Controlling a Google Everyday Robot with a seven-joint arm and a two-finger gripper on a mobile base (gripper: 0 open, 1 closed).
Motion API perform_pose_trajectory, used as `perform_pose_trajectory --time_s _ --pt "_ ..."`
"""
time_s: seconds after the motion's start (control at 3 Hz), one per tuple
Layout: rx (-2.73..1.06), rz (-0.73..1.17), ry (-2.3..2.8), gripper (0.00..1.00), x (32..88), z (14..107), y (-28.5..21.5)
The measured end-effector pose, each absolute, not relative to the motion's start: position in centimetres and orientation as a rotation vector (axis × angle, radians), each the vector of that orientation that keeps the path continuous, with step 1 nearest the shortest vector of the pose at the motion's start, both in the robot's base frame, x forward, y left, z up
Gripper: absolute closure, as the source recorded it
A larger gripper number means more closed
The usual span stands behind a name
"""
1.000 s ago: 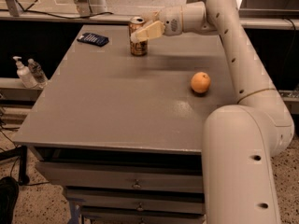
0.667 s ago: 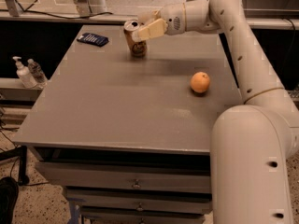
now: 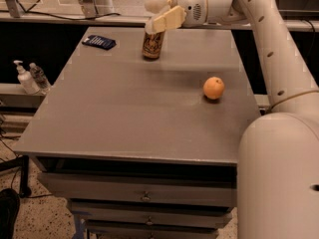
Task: Knock orange can over
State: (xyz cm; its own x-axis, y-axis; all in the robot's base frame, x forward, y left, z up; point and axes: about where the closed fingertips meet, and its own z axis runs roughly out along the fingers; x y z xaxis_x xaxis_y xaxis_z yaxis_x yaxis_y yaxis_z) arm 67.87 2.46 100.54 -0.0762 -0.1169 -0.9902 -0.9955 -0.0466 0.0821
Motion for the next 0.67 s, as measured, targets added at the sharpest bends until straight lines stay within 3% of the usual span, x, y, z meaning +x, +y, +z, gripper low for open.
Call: perform_pose_trajectory --time_s 0.67 --pt "-1.265 1.136 1.394 0.0 68.1 100.7 0.0"
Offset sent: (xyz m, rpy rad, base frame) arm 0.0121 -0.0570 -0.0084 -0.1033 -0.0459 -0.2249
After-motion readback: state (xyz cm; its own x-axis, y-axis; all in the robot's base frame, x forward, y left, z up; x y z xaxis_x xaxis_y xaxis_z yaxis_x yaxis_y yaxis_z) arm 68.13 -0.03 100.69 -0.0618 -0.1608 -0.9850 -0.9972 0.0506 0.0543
